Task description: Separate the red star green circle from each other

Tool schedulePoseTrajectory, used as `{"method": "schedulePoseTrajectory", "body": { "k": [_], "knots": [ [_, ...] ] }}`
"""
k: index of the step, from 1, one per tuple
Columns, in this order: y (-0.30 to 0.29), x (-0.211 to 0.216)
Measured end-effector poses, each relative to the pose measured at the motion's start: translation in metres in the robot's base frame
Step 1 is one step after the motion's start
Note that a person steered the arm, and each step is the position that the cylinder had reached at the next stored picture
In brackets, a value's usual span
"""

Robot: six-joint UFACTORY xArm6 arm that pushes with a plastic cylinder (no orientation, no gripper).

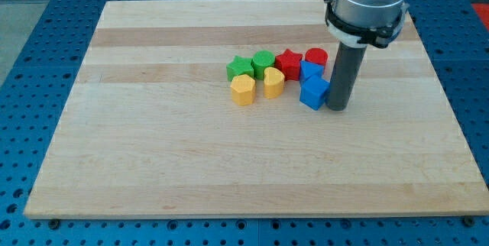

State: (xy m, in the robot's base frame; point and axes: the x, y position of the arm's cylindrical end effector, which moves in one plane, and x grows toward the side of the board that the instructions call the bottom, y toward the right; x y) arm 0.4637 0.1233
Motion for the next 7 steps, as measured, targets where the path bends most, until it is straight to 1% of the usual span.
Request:
{"method": "schedulePoseTrajectory", "body": {
  "k": [1,2,3,4,7],
  "knots": [
    [-0.005,0.030],
    [-0.039,0.035],
    [-0.069,0.031],
    [-0.073,0.024],
    [-0.074,-0.037]
  ]
}}
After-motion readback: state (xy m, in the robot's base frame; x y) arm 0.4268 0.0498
